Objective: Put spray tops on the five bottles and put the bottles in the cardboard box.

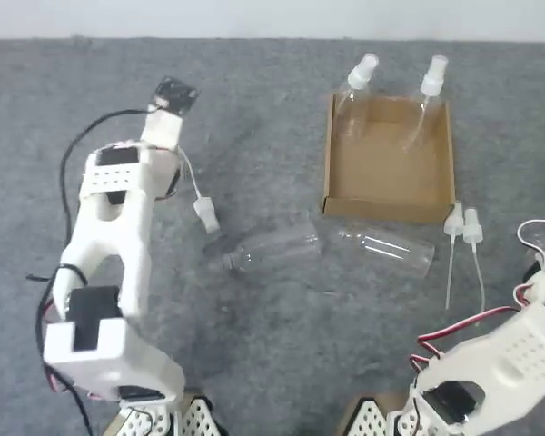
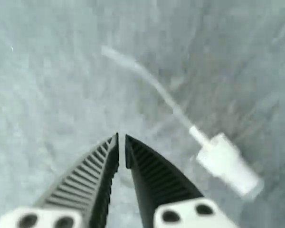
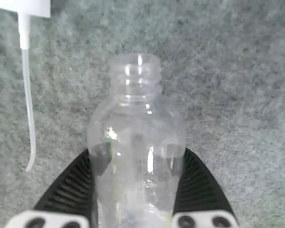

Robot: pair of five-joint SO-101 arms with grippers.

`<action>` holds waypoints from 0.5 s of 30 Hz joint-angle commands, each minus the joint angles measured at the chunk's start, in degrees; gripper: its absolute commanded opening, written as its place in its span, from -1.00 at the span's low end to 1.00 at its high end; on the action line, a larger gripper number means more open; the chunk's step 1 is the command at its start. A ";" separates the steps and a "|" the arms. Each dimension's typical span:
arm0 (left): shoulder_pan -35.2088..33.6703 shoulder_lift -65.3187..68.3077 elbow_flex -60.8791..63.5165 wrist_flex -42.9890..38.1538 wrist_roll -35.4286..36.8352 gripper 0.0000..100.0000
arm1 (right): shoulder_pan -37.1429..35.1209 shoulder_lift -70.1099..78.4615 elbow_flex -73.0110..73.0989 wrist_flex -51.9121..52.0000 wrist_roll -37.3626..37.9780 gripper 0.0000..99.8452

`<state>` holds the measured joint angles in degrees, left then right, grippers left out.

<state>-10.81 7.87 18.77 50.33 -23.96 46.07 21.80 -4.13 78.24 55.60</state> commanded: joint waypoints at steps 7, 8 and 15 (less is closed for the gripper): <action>6.77 8.97 -4.70 -15.74 5.01 -0.97 | -1.63 -0.92 -3.52 1.01 0.09 -0.87; 6.51 11.16 -6.02 -15.56 4.92 -0.97 | -1.63 -0.92 -3.52 1.01 0.09 -0.87; 2.81 16.88 -9.71 -11.96 0.53 -0.98 | -1.63 -0.92 -3.52 1.01 0.26 -0.87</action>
<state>-6.33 25.98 12.62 36.44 -19.82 45.63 21.80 -4.13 78.24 55.60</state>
